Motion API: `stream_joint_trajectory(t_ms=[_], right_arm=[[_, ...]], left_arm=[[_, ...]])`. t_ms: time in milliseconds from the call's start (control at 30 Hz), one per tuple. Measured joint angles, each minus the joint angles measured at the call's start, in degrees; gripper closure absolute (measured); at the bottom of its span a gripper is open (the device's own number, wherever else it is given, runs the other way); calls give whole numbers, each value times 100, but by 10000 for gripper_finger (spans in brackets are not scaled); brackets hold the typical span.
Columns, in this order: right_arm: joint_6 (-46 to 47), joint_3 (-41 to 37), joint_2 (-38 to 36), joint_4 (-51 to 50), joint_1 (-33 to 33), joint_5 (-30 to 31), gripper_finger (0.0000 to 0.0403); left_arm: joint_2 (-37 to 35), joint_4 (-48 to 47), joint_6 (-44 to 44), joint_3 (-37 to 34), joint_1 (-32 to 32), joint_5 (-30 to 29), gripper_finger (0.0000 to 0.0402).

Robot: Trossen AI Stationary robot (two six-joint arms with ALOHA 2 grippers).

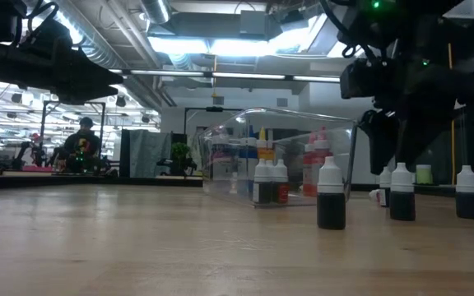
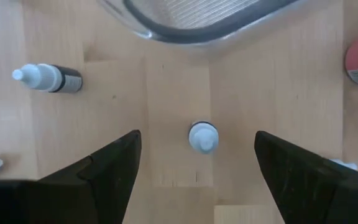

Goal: Pick & Place food coloring
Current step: Put the top small red food coloring bottle into the bottom of the bin

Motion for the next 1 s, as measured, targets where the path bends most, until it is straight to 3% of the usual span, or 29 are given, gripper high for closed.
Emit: stream_joint_trajectory(t_ms=[333, 700, 1000], right_arm=[[-173, 0, 278, 198, -32, -168, 129], [-149, 0, 280, 113, -37, -151, 138], [-133, 0, 280, 75, -37, -148, 213]], left_arm=[[-1, 0, 0, 0, 0, 1, 82], [0, 0, 0, 0, 0, 1, 82], [0, 1, 0, 0, 0, 1, 82]])
